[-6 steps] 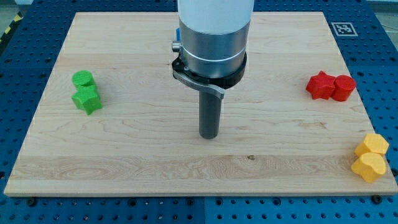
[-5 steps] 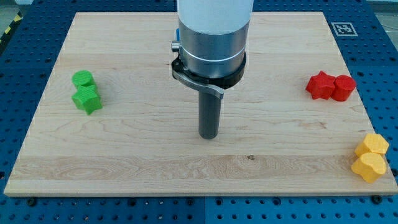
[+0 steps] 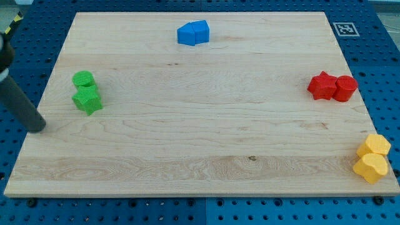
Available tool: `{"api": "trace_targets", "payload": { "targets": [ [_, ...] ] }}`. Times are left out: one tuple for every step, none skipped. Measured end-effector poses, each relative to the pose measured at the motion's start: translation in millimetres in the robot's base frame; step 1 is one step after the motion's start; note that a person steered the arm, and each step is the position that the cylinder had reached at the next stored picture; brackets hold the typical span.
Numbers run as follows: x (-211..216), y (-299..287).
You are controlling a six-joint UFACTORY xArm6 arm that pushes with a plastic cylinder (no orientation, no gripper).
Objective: Push the green star to the left of the yellow heart
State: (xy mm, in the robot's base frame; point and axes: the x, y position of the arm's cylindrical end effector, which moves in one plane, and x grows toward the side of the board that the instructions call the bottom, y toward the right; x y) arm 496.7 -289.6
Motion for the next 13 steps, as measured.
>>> {"api": "trace_targets", "payload": {
  "targets": [
    [-16, 33],
    [-13, 93],
    [-12, 100],
    [-27, 71],
    [-54, 60],
    [-58, 104],
    [-14, 198],
    [-6, 246],
    [-6, 210],
    [-11, 154],
    [-54, 145],
    [-57, 195],
    [7, 266]
  ]
}}
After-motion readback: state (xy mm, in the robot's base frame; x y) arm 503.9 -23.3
